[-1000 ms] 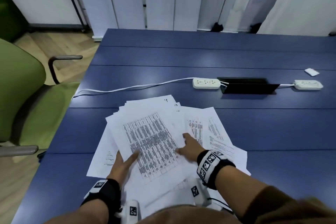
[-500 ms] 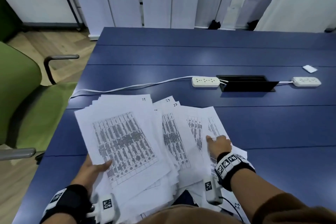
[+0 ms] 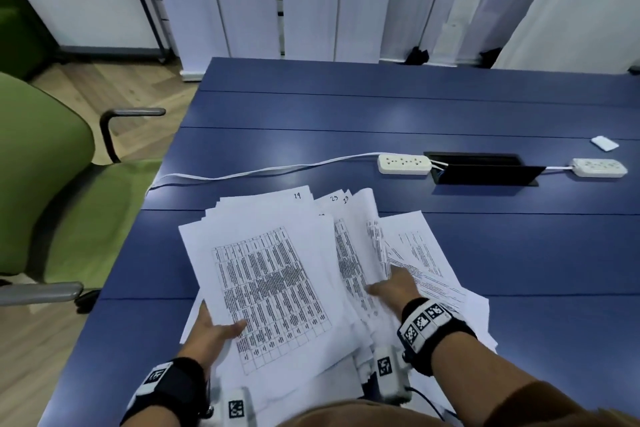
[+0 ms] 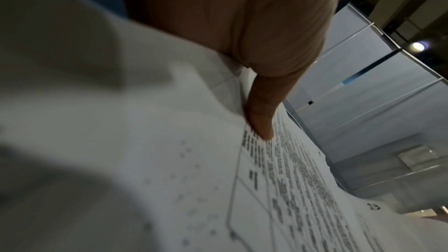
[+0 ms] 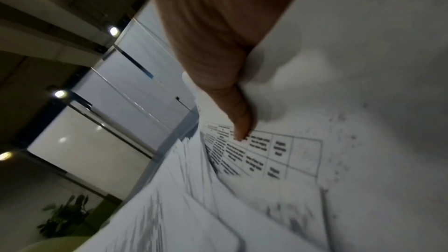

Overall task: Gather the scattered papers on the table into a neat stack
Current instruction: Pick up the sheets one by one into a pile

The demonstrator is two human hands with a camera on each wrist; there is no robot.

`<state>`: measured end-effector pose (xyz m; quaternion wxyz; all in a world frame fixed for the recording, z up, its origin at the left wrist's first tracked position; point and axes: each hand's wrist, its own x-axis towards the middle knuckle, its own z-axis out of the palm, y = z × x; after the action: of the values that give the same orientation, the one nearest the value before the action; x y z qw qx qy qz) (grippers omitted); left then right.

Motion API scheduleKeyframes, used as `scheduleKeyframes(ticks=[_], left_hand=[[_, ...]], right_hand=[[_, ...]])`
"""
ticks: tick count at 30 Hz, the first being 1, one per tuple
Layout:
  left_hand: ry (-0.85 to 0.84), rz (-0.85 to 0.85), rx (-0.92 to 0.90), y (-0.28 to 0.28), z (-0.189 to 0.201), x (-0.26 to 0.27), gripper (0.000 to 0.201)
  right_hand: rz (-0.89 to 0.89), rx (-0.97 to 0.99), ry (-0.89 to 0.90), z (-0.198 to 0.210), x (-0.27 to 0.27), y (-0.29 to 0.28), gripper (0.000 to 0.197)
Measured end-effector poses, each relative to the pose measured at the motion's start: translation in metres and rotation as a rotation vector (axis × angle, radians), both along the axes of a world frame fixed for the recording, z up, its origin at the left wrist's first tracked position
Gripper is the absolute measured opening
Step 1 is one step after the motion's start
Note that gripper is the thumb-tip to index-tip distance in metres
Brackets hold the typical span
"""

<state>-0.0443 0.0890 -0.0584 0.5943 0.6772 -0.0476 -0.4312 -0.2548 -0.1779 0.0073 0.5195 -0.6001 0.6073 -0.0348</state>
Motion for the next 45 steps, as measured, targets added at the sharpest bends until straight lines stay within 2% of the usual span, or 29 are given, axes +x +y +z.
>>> scheduleKeyframes(ticks=[3, 5, 7, 9, 12, 14, 16, 17, 18, 21, 22, 24, 25, 26, 27, 29, 30, 31, 33, 34, 37, 38, 41, 43, 45], left_hand=[[0.032, -0.006, -0.014, -0.003, 0.001, -0.004, 0.094], [0.047, -0.017, -0.017, -0.003, 0.002, -0.004, 0.099], [0.051, -0.008, -0.007, -0.002, 0.002, -0.003, 0.105], [0.039, 0.005, -0.033, -0.003, 0.005, -0.004, 0.099], [-0.017, 0.028, -0.054, -0.009, 0.010, -0.010, 0.086], [-0.067, 0.089, -0.075, -0.010, 0.012, -0.013, 0.101], [-0.100, 0.127, -0.074, -0.009, 0.017, -0.018, 0.125], [-0.096, 0.135, -0.089, -0.011, 0.019, -0.019, 0.124], [-0.088, 0.146, -0.116, -0.013, 0.023, -0.021, 0.115], [-0.070, 0.145, -0.219, -0.017, 0.034, -0.027, 0.068], [-0.030, 0.129, -0.226, -0.016, 0.031, -0.027, 0.060], [0.025, 0.084, -0.192, -0.014, 0.032, -0.028, 0.059], [0.038, 0.086, -0.162, -0.013, 0.028, -0.028, 0.068], [0.015, 0.076, -0.115, -0.011, 0.025, -0.027, 0.080], [-0.018, 0.082, -0.053, -0.009, 0.024, -0.028, 0.083], [-0.039, 0.087, -0.009, -0.008, 0.019, -0.027, 0.060], [-0.039, 0.085, -0.017, -0.007, 0.016, -0.027, 0.050], [-0.043, 0.086, -0.017, -0.007, 0.016, -0.027, 0.048], [-0.056, 0.075, -0.012, -0.007, 0.016, -0.027, 0.058], [-0.060, 0.073, -0.010, -0.008, 0.019, -0.028, 0.068], [-0.078, 0.024, 0.041, -0.008, 0.017, -0.029, 0.108], [-0.097, 0.005, 0.048, -0.008, 0.017, -0.030, 0.113], [-0.142, 0.000, 0.018, -0.010, 0.022, -0.031, 0.119], [-0.167, -0.004, 0.034, -0.013, 0.029, -0.033, 0.129], [-0.150, -0.003, 0.034, -0.015, 0.035, -0.036, 0.133]], right_hand=[[-0.005, -0.252, -0.007, 0.036, -0.007, -0.017, 0.040], [-0.020, -0.467, 0.030, 0.067, -0.015, -0.036, 0.020], [-0.092, -0.606, 0.016, 0.095, -0.023, -0.057, 0.019], [-0.198, -0.664, -0.122, 0.119, -0.028, -0.072, 0.024], [-0.267, -0.603, -0.446, 0.157, -0.028, -0.074, 0.030], [-0.236, -0.508, -0.575, 0.168, -0.021, -0.068, 0.032], [-0.186, -0.413, -0.587, 0.156, -0.008, -0.060, 0.036], [-0.155, -0.368, -0.560, 0.142, 0.000, -0.055, 0.038], [-0.126, -0.311, -0.530, 0.124, 0.008, -0.048, 0.040], [-0.020, -0.119, -0.402, 0.072, 0.028, -0.019, 0.039], [0.029, -0.084, -0.346, 0.055, 0.033, -0.008, 0.037], [0.171, -0.073, -0.175, 0.024, 0.038, 0.012, 0.039], [0.243, -0.060, -0.094, 0.011, 0.040, 0.021, 0.045], [0.288, -0.032, -0.067, 0.001, 0.041, 0.029, 0.053], [0.299, -0.003, -0.082, -0.008, 0.041, 0.035, 0.063], [0.224, 0.000, -0.173, -0.016, 0.038, 0.040, 0.071], [0.163, -0.035, -0.211, -0.017, 0.037, 0.039, 0.064], [0.106, -0.088, -0.222, -0.017, 0.036, 0.037, 0.053], [0.065, -0.225, -0.194, -0.020, 0.033, 0.031, 0.032], [0.098, -0.255, -0.184, -0.022, 0.032, 0.029, 0.030], [0.366, -0.239, -0.176, -0.023, 0.031, 0.037, 0.042], [0.422, -0.248, -0.180, -0.023, 0.032, 0.039, 0.046], [0.380, -0.267, -0.208, -0.020, 0.027, 0.031, 0.052], [0.335, -0.353, -0.033, -0.017, 0.017, 0.008, 0.051], [0.347, -0.475, 0.323, -0.013, -0.003, -0.020, 0.068]])
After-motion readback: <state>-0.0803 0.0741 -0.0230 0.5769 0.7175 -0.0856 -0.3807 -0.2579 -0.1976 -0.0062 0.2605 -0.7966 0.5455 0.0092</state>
